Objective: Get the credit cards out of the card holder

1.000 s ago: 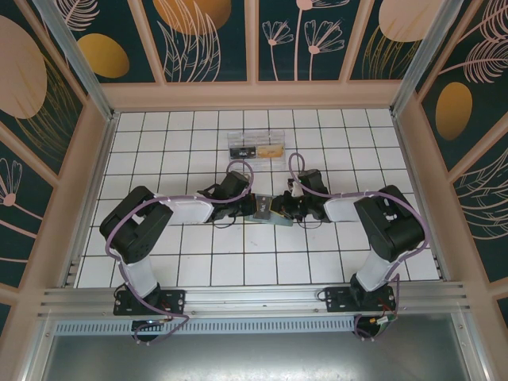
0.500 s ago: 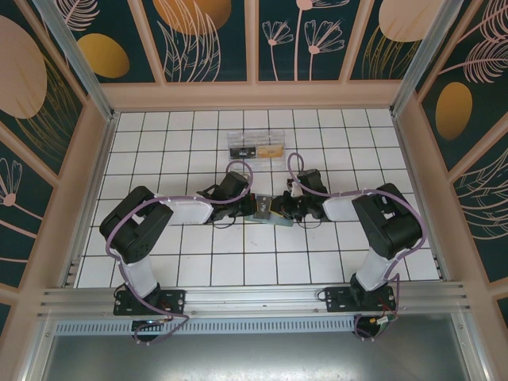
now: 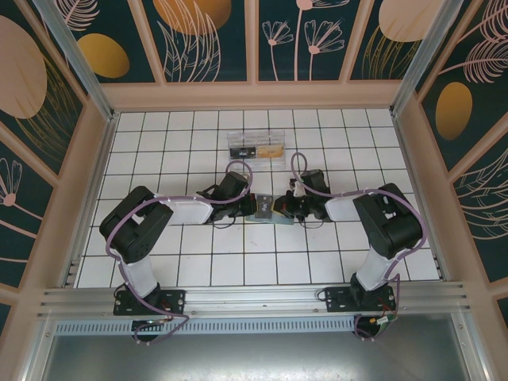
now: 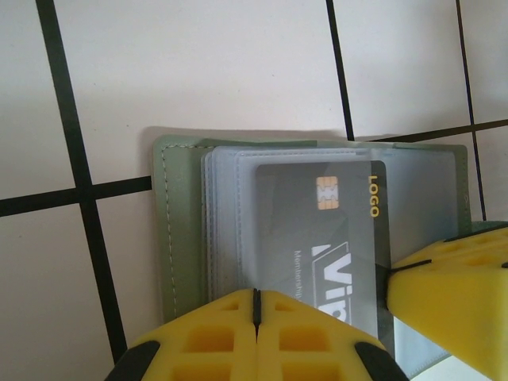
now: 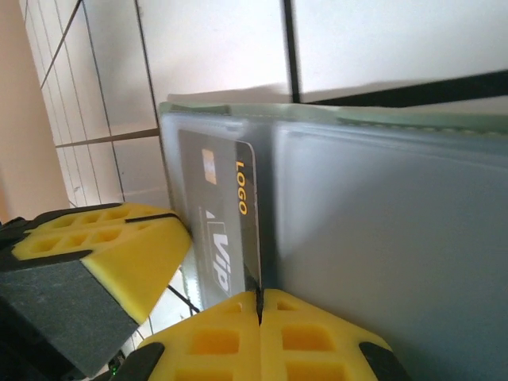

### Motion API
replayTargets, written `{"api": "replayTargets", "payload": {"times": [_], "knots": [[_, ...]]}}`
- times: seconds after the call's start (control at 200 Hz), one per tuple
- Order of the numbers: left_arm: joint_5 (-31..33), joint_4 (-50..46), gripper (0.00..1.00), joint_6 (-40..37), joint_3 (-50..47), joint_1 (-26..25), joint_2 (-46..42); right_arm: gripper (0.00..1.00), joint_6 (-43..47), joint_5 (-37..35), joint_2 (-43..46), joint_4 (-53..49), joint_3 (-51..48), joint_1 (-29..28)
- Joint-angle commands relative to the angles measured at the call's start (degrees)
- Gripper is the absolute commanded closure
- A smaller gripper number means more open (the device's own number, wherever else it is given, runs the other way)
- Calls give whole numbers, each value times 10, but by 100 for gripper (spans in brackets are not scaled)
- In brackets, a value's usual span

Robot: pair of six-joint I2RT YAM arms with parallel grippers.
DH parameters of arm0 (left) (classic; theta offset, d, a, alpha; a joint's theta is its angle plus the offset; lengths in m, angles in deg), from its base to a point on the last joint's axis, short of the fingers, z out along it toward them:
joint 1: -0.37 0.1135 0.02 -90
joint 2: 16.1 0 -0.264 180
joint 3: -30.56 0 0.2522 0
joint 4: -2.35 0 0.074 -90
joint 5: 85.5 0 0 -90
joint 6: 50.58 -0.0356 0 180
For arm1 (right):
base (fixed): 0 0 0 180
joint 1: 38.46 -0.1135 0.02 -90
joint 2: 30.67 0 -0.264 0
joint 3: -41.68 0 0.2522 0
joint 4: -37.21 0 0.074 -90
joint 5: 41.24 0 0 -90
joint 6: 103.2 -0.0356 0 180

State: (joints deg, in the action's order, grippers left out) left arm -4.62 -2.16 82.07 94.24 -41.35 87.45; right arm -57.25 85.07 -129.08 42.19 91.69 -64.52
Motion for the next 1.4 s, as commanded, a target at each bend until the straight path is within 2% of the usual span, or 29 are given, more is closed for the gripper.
{"api": "replayTargets", "payload": {"times": [0.0, 0.405, 0.475, 0.611, 0.981, 1.126, 1.391], "knots": [[3, -23, 100, 2, -7, 5, 15, 100, -5, 14, 24, 22, -18, 14], [-11, -20, 100, 1, -1, 6, 0, 100, 2, 17, 47, 16, -31, 27], [-9, -18, 94, 2, -1, 2, -16, 100, 3, 20, 45, 16, -29, 28], [-16, -5, 93, 4, 4, -12, -32, 100, 3, 20, 42, 17, -29, 27], [-21, -9, 98, 8, 19, -17, 29, 100, 5, 18, 40, 15, -28, 26], [-24, -12, 99, 9, 17, -17, 40, 88, 1, 21, 33, 28, -29, 27], [-27, -9, 100, 10, 13, -17, 39, 85, -9, 33, 11, 50, -21, 22]]}}
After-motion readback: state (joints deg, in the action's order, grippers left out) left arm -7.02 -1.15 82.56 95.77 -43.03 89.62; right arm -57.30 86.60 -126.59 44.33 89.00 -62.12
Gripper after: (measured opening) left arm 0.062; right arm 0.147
